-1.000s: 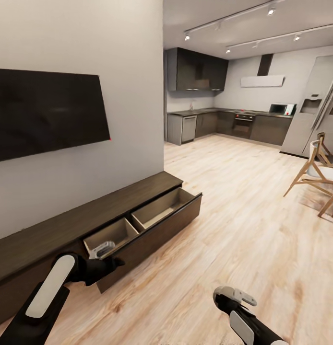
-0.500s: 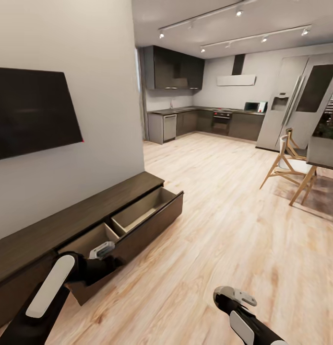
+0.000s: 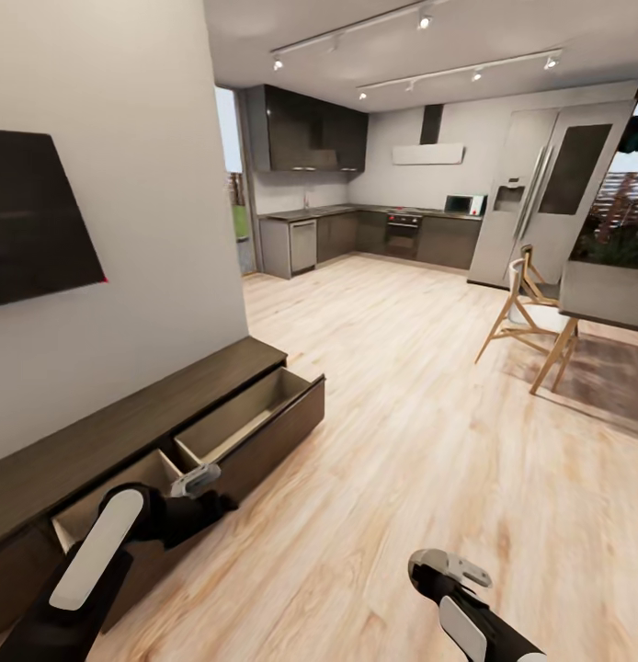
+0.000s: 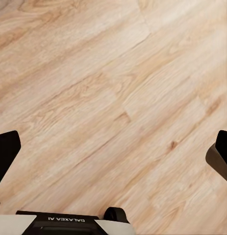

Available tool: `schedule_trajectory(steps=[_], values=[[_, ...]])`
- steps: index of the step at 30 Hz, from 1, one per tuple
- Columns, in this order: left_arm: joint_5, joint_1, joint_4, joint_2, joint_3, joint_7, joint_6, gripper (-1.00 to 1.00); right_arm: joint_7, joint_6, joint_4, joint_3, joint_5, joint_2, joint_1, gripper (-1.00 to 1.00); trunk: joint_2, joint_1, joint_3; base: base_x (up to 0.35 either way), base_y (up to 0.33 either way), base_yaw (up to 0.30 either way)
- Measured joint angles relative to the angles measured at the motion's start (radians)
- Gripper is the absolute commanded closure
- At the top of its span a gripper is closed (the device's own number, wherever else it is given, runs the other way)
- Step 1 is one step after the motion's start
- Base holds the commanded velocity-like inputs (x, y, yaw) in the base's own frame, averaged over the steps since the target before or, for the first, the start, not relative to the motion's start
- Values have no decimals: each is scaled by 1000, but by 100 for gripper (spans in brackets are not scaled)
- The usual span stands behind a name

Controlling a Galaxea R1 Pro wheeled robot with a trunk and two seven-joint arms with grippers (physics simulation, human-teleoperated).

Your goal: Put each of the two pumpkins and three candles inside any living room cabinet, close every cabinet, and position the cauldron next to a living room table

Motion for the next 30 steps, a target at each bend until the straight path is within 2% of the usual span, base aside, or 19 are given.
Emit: schedule_trajectory(steps=[5,17,24,30], values=[[0,0,0,0,0,0,0,-100,0,0,0,0,0,0,0,100,0,0,0,290,-18,-59],[0,0,0,0,0,0,-1,-100,0,0,0,0,0,0,0,100,0,0,0,309,-17,-173],[0,0,0,0,-5,3,-2,-100,0,0,0,0,0,0,0,100,0,0,0,311,-148,-77],[0,0,0,0,-6,3,-2,-100,0,0,0,0,0,0,0,100,0,0,0,282,-221,-239]])
